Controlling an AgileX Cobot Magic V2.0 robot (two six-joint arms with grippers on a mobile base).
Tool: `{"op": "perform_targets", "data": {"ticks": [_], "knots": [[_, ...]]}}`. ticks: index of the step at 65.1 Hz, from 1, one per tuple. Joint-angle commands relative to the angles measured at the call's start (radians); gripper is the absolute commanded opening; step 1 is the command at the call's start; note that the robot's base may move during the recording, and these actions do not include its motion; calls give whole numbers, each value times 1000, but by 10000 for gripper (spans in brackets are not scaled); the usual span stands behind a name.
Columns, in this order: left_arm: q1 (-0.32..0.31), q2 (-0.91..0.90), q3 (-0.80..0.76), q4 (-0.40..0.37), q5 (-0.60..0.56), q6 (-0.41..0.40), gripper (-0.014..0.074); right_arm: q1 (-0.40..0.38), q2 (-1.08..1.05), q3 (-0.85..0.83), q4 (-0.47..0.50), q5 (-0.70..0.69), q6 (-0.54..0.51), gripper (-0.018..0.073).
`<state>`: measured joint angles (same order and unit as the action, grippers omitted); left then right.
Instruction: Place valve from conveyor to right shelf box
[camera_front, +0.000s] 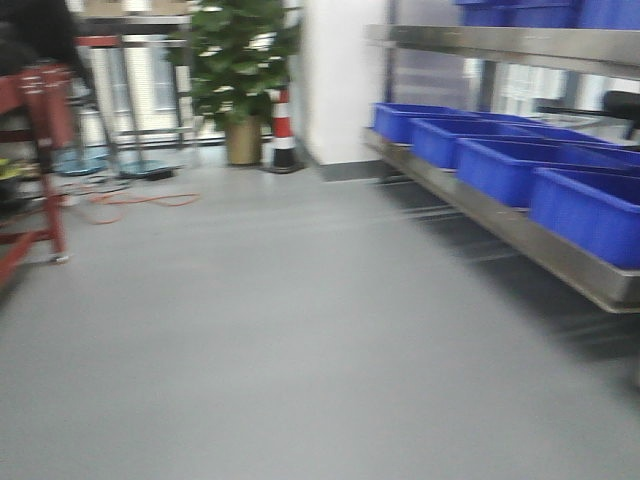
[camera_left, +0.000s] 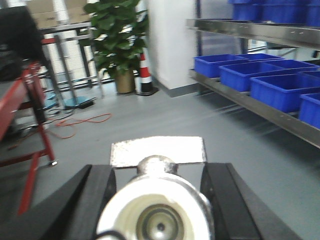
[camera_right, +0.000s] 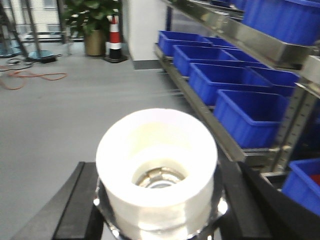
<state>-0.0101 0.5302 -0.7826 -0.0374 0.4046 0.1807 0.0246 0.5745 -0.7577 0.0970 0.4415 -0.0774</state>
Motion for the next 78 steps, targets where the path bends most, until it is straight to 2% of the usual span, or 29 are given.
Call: {"op": "perform_targets", "data": {"ticks": [1,78], "knots": [[-4,-7,-7,-5,-56,-8,-111,-1,-8,-20,-5,-76,-1,-154],[-4,-7,-7,-5,-56,-8,-111,-1,-8,-20,-5,-76,-1,-154]]}}
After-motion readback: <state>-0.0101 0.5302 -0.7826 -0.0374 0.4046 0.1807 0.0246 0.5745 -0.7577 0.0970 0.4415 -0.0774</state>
